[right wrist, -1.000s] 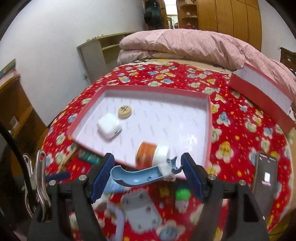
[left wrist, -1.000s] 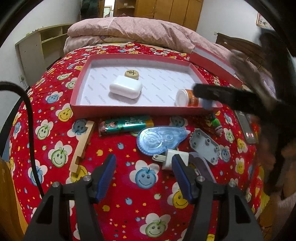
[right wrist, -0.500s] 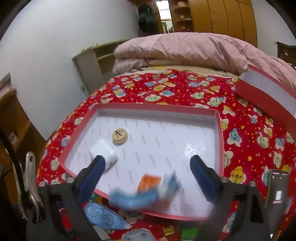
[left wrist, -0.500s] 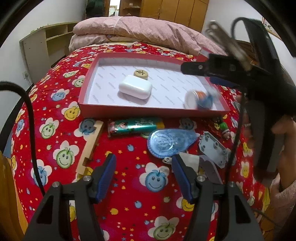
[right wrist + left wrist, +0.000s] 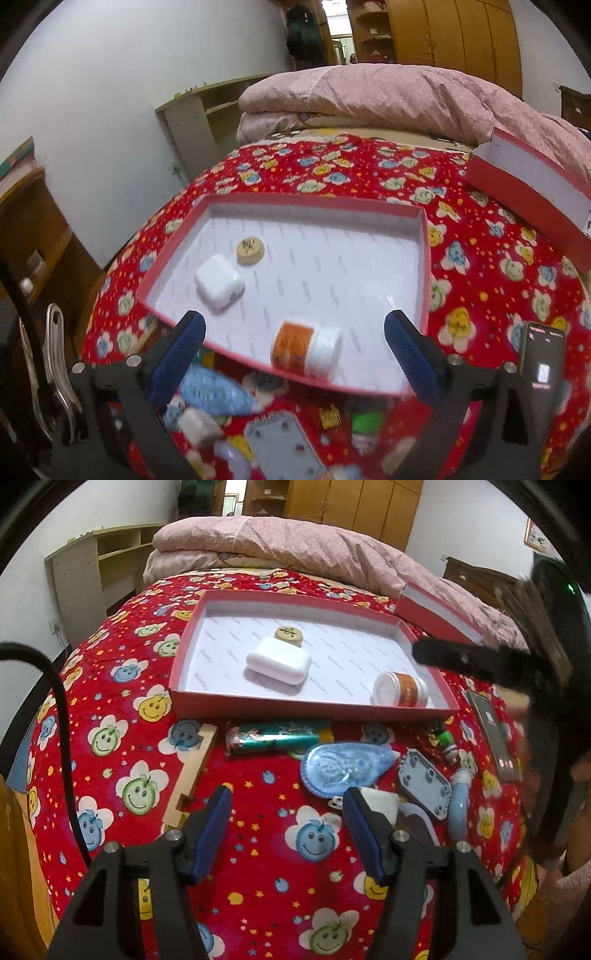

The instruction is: Organize rigid objects

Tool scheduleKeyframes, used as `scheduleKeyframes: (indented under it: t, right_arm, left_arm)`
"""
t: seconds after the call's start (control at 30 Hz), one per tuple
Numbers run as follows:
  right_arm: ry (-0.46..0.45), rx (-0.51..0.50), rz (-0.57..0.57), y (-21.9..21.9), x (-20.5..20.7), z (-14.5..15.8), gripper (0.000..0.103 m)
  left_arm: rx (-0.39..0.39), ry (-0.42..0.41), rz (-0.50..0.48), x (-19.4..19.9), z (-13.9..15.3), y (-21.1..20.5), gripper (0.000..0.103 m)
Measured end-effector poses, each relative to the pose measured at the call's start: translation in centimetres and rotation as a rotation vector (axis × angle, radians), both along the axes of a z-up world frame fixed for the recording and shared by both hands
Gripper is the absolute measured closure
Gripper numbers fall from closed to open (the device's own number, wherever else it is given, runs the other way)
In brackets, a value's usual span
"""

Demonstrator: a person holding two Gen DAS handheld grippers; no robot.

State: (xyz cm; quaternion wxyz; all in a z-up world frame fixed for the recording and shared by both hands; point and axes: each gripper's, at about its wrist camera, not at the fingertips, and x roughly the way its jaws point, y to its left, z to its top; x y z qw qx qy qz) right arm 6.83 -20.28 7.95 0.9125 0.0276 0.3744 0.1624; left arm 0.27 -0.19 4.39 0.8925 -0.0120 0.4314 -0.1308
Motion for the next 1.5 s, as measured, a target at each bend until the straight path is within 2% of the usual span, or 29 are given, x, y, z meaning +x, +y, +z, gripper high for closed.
scheduleKeyframes:
  t: [0.23,0.43,0.77,0.93,1.07,1.23,1.27,1.5]
  right_arm:
    - [0.086,-0.057,0.017,-1.1,-4.3,-1.5,0.004]
    - [0.141,-0.046,0.008,-2.0,-7.1,-3.2,0.014]
    - [0.236,-0.060,-0.022,-2.1,-7.8,-6.1,0.048]
    - [0.225,-0.077,-0.026,-2.0,-7.8,-6.4,0.060]
    - [0.206,-0.074,-0.036,-2.3,-7.7,-5.9,0.084]
    - [0.185,-0.061,-0.032,-2.6,-7.7,-4.9,0.086]
    - [0.179,-0.058,-0.029,-2.6,-7.7,-4.7,0.091]
    - [0.110,-0.027,-0.039,-2.8,-5.9,-1.9,0.091]
  left_arm:
    - [0.001,0.006,-0.016,-0.4,-0.2,-0.8,0.038]
    - [0.011,0.005,-0.048,-0.8,-0.2,-1.8,0.038]
    - [0.024,0.013,-0.098,-1.2,-0.9,-3.4,0.038]
    - [0.025,0.015,-0.098,-1.2,-1.0,-3.5,0.038]
    - [0.026,0.011,-0.092,-1.1,-0.9,-3.3,0.038]
    - [0.019,0.012,-0.085,-1.1,-0.9,-3.0,0.038]
    - [0.019,0.011,-0.084,-1.0,-0.9,-2.9,0.038]
    - [0.017,0.009,-0.077,-1.0,-0.8,-2.8,0.038]
